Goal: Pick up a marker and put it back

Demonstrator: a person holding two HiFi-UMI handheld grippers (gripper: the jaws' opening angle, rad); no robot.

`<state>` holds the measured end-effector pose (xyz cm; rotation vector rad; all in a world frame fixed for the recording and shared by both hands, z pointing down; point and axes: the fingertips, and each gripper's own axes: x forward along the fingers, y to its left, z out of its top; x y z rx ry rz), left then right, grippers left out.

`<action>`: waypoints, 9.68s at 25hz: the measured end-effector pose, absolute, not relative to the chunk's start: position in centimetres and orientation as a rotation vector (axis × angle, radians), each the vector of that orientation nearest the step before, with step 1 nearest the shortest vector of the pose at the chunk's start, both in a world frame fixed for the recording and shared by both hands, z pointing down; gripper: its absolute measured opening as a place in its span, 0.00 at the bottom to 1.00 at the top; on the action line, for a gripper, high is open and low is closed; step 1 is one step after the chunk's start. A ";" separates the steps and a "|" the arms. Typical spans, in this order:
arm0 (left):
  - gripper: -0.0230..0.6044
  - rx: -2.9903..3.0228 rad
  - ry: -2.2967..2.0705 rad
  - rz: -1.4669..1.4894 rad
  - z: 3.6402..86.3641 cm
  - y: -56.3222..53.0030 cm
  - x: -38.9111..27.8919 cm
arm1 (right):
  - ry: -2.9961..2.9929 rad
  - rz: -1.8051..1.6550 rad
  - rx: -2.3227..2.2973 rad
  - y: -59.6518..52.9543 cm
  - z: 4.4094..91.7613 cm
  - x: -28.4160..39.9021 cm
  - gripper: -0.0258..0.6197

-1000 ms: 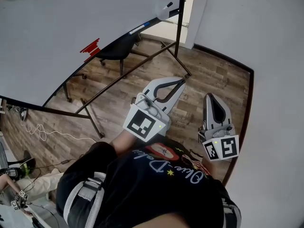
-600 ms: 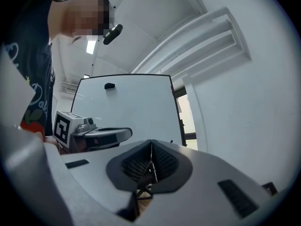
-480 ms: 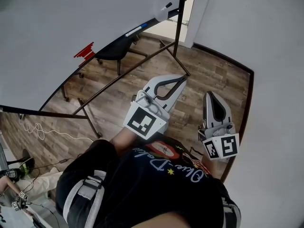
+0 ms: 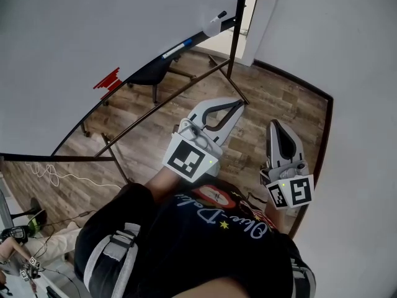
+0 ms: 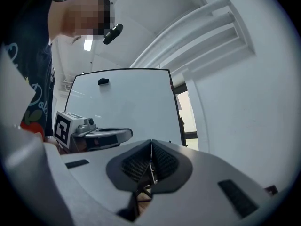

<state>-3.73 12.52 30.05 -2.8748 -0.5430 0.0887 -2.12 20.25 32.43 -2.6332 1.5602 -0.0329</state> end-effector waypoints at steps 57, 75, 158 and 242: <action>0.04 -2.974 0.090 0.013 32.8 -6.4 5.8 | 2.008 -0.066 -2.385 1.2 33.5 14.1 0.04; 0.04 -2.885 0.433 -0.068 32.7 -9.3 14.2 | 2.283 -0.089 -2.200 -4.6 35.6 25.0 0.14; 0.04 -2.809 0.820 -0.134 32.3 -15.3 13.0 | 2.625 -0.100 -1.993 -13.9 35.5 25.4 0.15; 0.04 -2.806 0.881 -0.172 32.9 -16.1 12.4 | 2.609 -0.171 -1.952 -13.9 37.4 26.8 0.15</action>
